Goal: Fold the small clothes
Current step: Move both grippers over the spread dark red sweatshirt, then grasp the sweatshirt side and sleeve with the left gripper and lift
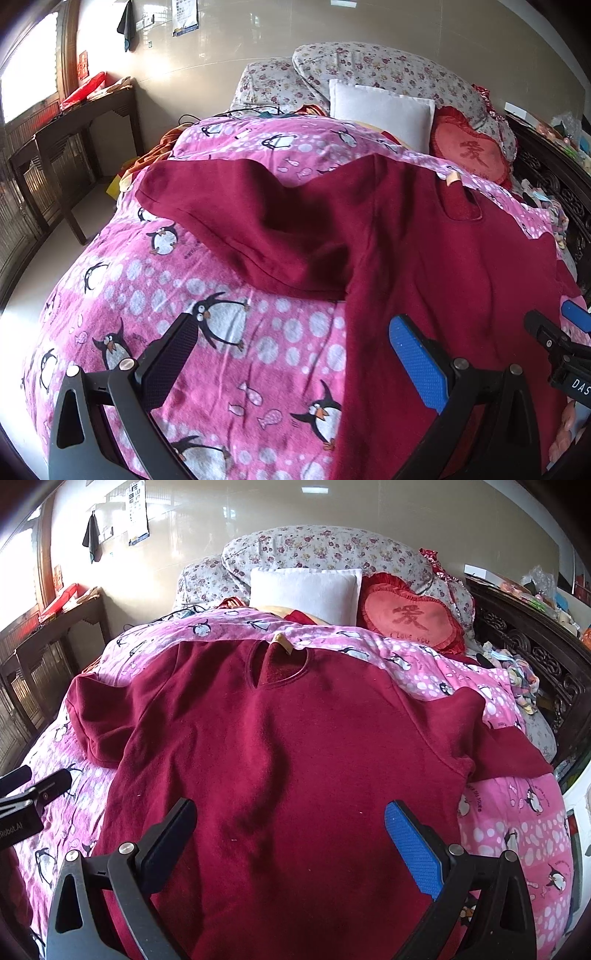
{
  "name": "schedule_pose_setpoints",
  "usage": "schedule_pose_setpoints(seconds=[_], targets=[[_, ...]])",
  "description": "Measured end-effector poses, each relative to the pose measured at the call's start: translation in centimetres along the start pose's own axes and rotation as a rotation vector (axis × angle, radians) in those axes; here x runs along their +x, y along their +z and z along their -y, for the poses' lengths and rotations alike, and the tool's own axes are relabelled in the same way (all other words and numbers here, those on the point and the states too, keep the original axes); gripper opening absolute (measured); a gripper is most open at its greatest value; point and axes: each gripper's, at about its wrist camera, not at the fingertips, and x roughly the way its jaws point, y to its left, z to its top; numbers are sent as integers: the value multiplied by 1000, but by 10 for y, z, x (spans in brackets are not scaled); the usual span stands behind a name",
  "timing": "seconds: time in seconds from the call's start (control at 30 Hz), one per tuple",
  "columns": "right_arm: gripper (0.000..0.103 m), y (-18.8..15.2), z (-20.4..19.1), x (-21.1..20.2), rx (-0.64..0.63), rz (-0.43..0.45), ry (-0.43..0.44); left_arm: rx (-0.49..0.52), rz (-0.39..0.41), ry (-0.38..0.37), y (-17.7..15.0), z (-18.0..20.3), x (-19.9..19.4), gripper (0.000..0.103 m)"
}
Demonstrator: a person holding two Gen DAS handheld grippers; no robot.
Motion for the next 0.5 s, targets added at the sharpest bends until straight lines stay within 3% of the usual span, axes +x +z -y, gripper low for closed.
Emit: schedule_pose_setpoints(seconds=[0.37,0.5], targets=[[103,13,-17,23,-12,-20,11,-34,-3,32,17,-32,17,103],[103,19,-19,39,-2,-48,35,-86,-23,14,30,-59,27,103]])
